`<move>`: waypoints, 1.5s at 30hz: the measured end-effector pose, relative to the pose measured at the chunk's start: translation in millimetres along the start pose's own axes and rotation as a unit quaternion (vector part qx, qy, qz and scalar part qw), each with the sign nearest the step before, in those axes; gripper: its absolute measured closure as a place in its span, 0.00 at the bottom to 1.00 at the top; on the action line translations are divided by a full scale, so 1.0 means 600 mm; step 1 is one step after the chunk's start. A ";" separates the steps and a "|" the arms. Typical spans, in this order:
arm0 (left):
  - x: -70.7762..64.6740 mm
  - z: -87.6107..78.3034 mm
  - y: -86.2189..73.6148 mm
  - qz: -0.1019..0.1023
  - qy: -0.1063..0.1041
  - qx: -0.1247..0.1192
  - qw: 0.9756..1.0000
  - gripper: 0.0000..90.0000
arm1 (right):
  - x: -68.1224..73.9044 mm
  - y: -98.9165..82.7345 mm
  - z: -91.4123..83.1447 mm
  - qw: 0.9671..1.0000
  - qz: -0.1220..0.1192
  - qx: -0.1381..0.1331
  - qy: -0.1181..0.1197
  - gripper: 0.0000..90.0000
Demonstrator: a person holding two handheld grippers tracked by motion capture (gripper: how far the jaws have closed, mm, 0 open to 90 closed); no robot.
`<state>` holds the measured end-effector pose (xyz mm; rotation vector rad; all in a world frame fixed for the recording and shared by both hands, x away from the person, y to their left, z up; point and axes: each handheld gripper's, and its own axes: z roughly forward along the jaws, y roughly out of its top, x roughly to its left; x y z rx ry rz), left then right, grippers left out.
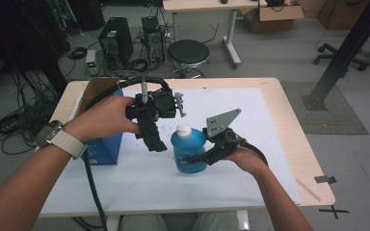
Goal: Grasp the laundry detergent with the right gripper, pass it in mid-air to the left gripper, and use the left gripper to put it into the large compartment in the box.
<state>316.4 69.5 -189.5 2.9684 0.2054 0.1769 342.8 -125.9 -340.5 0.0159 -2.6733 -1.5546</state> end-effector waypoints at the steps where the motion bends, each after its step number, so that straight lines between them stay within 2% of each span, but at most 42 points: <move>1: 0.000 0.000 0.000 0.000 0.000 0.000 1.000 0.08 | -0.001 0.001 0.003 1.000 -0.001 0.000 0.000 0.49; 21: -0.005 0.002 0.006 0.008 -0.002 0.001 1.000 0.08 | -0.002 0.025 0.040 1.000 -0.006 0.009 0.010 0.49; 28: -0.006 0.011 0.009 0.010 -0.002 -0.001 1.000 0.08 | -0.001 0.039 0.050 1.000 -0.009 0.013 0.013 0.49; 36: -0.005 0.021 0.011 0.015 -0.001 0.007 1.000 0.08 | -0.003 0.046 0.063 1.000 -0.006 0.014 0.015 0.49; 45: -0.004 0.038 0.011 0.016 -0.006 0.016 1.000 0.08 | -0.001 0.055 0.063 1.000 -0.008 0.010 0.021 0.49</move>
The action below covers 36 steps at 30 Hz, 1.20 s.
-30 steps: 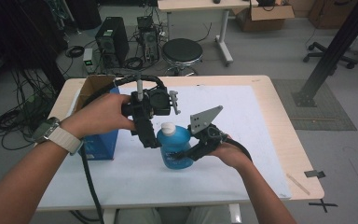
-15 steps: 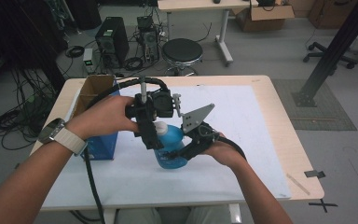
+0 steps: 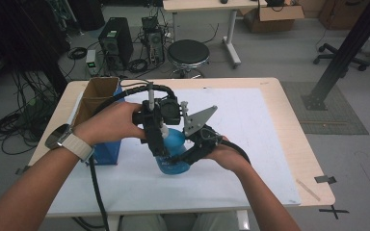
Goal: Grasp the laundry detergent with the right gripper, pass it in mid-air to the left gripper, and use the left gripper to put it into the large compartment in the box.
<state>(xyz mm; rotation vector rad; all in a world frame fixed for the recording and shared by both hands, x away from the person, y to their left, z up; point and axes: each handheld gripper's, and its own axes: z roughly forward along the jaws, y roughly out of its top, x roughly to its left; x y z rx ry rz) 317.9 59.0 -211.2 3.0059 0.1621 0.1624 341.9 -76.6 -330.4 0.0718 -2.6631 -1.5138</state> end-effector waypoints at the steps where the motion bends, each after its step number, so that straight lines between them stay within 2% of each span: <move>1: 0.000 0.002 0.000 0.001 0.000 0.000 1.000 0.08 | 0.000 0.001 0.000 1.000 -0.001 0.000 0.000 0.49; 12: 0.000 0.011 0.001 0.005 -0.007 -0.001 1.000 0.12 | 0.001 0.002 0.000 1.000 0.001 0.000 0.001 0.49; 22: 0.001 0.011 -0.001 0.011 -0.010 -0.002 1.000 0.22 | 0.000 0.002 0.001 1.000 0.001 -0.001 0.001 0.49; 36: 0.000 0.011 -0.002 0.007 -0.012 -0.005 1.000 0.29 | 0.000 0.001 0.000 1.000 0.000 -0.001 0.002 0.49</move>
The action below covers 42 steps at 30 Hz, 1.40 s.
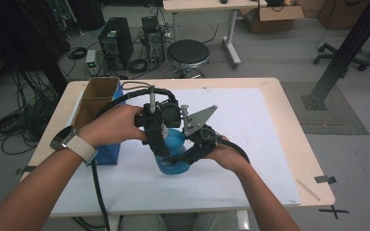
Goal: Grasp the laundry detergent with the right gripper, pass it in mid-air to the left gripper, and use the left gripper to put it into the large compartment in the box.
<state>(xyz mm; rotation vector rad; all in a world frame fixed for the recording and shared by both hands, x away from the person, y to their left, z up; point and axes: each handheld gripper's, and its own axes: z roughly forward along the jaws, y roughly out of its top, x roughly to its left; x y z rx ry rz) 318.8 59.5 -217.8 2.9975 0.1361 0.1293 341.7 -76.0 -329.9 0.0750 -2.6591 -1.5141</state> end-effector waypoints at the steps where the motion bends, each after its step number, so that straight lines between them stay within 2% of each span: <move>1: 0.000 0.000 0.000 0.000 -0.001 -0.001 1.000 0.29 | 0.000 0.000 0.000 1.000 0.001 -0.001 0.000 0.49; 23: -0.001 0.000 0.000 0.003 -0.002 -0.008 1.000 0.41 | 0.000 -0.001 0.002 1.000 -0.001 0.002 0.002 0.49; 32: -0.004 -0.004 -0.001 0.011 0.001 -0.019 1.000 0.42 | 0.001 0.000 0.000 1.000 -0.004 -0.001 0.003 0.49; 42: -0.007 -0.004 0.004 0.014 0.000 -0.013 1.000 0.42 | 0.003 -0.001 -0.002 1.000 -0.007 0.001 0.008 0.49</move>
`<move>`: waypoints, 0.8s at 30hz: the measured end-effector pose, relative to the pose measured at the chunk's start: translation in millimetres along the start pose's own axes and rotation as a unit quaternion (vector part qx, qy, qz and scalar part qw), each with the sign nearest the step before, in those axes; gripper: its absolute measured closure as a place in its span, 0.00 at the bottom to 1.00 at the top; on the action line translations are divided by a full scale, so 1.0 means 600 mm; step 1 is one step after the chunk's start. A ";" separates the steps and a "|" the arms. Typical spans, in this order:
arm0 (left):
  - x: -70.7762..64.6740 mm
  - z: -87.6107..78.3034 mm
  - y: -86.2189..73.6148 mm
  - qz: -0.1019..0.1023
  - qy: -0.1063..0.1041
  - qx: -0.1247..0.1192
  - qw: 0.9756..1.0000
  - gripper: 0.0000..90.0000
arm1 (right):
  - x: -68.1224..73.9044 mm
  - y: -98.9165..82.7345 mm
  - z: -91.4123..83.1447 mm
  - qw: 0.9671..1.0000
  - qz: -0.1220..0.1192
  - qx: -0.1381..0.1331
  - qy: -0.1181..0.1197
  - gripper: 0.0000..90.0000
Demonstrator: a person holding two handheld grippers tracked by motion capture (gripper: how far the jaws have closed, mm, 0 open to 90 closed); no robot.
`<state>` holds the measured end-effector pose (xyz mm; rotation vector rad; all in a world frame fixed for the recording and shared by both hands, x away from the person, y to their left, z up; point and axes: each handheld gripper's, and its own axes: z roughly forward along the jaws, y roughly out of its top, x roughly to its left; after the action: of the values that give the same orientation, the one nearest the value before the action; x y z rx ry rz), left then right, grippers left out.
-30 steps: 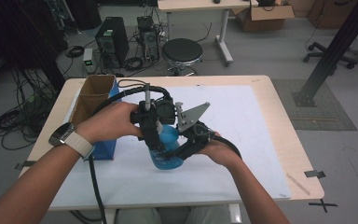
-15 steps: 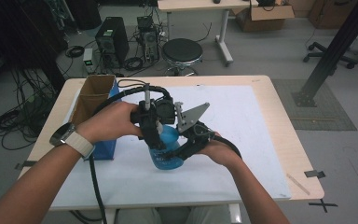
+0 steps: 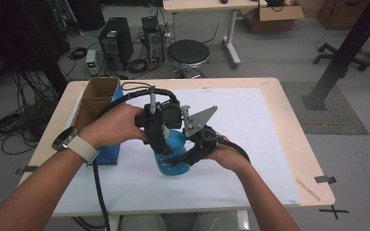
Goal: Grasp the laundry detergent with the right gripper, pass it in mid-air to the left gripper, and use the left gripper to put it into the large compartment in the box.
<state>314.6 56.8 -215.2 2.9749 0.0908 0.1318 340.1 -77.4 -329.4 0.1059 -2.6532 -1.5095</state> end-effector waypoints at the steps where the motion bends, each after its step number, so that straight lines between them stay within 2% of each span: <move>1: 0.000 0.000 0.000 0.000 0.000 0.000 1.000 0.42 | 0.000 0.000 0.000 1.000 0.000 0.000 0.000 0.49; 8: -0.001 -0.007 0.003 -0.003 -0.003 -0.006 1.000 0.42 | 0.002 0.000 -0.005 1.000 -0.002 -0.008 0.004 0.48; 9: -0.001 -0.008 0.004 -0.004 -0.004 -0.003 1.000 0.42 | 0.002 -0.001 -0.010 1.000 0.001 -0.013 0.014 0.39; 10: -0.002 -0.009 0.004 -0.005 -0.004 -0.005 1.000 0.42 | 0.002 -0.001 -0.010 1.000 0.001 -0.013 0.014 0.39; 11: -0.003 -0.011 0.004 -0.006 -0.003 -0.005 1.000 0.42 | 0.002 -0.003 -0.015 1.000 0.008 -0.015 0.011 0.32; 13: -0.003 -0.014 0.004 -0.007 0.001 0.000 1.000 0.42 | 0.000 -0.012 -0.027 1.000 0.022 -0.010 0.012 0.26; 15: -0.003 -0.017 0.002 -0.012 0.004 0.003 1.000 0.43 | 0.001 -0.030 -0.049 0.999 0.034 -0.004 -0.001 0.22; 16: -0.003 -0.018 0.001 -0.016 0.006 0.002 1.000 0.43 | 0.001 -0.030 -0.049 0.999 0.034 -0.004 -0.001 0.22; 19: 0.000 -0.022 -0.001 -0.027 0.010 0.013 0.999 0.43 | 0.000 -0.046 -0.071 0.998 0.062 -0.003 -0.015 0.16; 24: 0.003 -0.031 -0.004 -0.047 0.019 0.027 0.998 0.43 | 0.004 -0.062 -0.107 0.995 0.092 0.024 -0.044 0.09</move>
<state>314.8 62.0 -196.9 3.0144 0.2437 0.1783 345.6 -151.3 -328.9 -0.2008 -2.6821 -1.4240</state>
